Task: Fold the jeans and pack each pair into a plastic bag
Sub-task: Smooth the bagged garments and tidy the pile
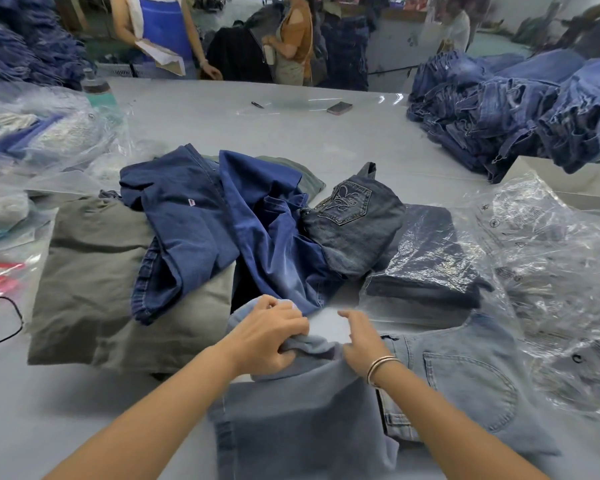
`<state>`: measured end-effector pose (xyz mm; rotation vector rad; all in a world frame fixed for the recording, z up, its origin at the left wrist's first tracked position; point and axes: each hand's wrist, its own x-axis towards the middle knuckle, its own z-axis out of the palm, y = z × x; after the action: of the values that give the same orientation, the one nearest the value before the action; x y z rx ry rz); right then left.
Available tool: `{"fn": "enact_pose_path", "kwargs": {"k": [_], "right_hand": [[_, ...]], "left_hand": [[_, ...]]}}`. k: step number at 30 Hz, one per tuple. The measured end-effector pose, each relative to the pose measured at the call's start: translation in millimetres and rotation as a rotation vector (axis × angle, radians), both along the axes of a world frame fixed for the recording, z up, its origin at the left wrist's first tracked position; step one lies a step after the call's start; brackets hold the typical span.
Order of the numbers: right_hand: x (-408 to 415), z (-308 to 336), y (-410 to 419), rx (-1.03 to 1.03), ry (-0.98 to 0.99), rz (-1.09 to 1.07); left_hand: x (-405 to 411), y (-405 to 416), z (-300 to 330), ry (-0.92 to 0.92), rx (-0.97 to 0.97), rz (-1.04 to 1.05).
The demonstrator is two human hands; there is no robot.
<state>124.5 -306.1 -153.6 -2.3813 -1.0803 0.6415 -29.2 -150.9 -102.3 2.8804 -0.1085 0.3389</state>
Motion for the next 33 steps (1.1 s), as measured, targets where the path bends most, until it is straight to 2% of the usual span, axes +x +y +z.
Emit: {"fn": "enact_pose_path", "kwargs": {"k": [2, 3, 5, 7, 9, 11, 13, 15, 18, 21, 23, 26, 29, 31, 33], "right_hand": [[2, 3, 6, -0.372, -0.174, 0.271], [1, 5, 8, -0.495, -0.226, 0.394], [-2, 14, 8, -0.55, -0.267, 0.508], [3, 19, 1, -0.391, -0.292, 0.413], [12, 15, -9, -0.224, -0.347, 0.208], [22, 7, -23, -0.29, -0.333, -0.013], [26, -2, -41, -0.481, -0.187, -0.149], [24, -17, -55, -0.565, -0.154, -0.184], [18, -27, -57, -0.511, -0.205, -0.235], [19, -24, -54, -0.518, -0.275, -0.221], [25, -22, -59, -0.493, -0.333, -0.151], [37, -22, -67, -0.453, -0.185, -0.153], [29, -28, -61, -0.524, -0.08, -0.15], [17, -34, -56, -0.565, -0.181, -0.174], [11, -34, -56, -0.518, -0.302, -0.183]], "left_hand": [[-3, 2, -1, -0.065, 0.089, -0.039], [-5, 5, -3, -0.054, 0.103, -0.024], [-9, 11, -10, 0.073, 0.083, 0.086], [-10, 17, -17, 0.31, 0.085, 0.272], [-9, 16, -26, 0.494, 0.151, 0.427], [-5, 4, -36, 0.439, 0.158, 0.409], [2, -18, -47, 0.307, 0.062, 0.292], [10, -39, -57, 0.44, 0.001, 0.277], [17, -58, -73, 0.749, 0.017, 0.391], [17, -59, -76, 0.705, 0.044, 0.413], [15, -51, -72, 0.676, -0.125, 0.401], [11, -36, -60, 0.779, -0.496, 0.346], [11, -29, -55, 0.88, -0.629, 0.287], [13, -30, -55, 0.899, -0.714, 0.276], [16, -29, -53, 0.925, -0.815, 0.287]]}}
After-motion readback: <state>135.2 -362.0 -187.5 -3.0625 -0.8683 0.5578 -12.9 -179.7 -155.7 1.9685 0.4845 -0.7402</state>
